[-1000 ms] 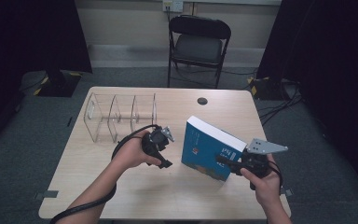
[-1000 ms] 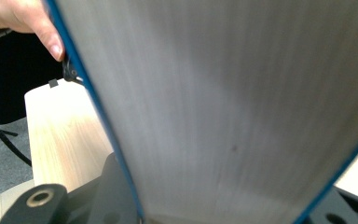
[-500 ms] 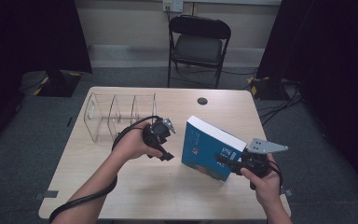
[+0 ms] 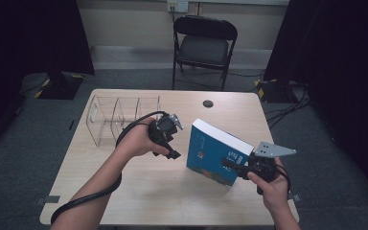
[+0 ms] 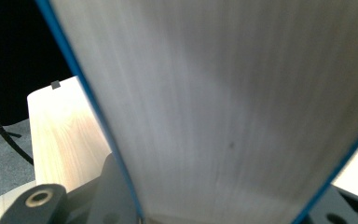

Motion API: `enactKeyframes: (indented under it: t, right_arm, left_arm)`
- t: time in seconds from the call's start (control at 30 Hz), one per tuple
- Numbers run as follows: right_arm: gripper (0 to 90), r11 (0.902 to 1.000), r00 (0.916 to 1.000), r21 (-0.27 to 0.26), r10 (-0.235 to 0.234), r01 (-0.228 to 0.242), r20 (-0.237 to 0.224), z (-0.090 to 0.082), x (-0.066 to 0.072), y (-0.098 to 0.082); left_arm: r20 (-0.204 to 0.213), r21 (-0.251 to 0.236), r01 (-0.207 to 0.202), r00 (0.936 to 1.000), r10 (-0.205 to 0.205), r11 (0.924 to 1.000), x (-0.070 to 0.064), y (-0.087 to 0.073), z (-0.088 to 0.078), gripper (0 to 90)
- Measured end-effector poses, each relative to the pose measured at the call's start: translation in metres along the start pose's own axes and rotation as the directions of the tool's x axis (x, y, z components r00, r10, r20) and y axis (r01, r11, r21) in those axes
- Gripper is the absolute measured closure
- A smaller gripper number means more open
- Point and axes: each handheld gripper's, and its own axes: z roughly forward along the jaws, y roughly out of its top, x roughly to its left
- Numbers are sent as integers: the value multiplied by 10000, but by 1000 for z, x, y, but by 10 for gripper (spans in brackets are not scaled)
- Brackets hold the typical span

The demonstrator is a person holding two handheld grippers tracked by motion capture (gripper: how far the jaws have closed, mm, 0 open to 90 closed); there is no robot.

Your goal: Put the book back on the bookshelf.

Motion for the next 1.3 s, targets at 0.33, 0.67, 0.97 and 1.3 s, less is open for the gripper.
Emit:
enactKeyframes:
  t: [0.33,0.67,0.97,1.3]
  right_arm:
    - [595,10000,10000,-42,53,-53,20,0,1,-1]
    - [595,9999,10000,-99,41,-41,-5,0,1,-2]
    - [594,10000,10000,-55,25,-25,-37,0,0,-1]
    - [594,10000,10000,-40,-6,6,-64,0,0,-1]
  left_arm:
    - [170,-85,-103,9998,105,9999,-1,12,-1,294]
    - [62,-62,-525,9986,526,9986,-5,32,-12,290]
    - [58,-352,-949,9954,952,9949,-8,48,-14,277]
    - [-165,-583,-1551,9879,1543,9862,-10,69,-12,272]
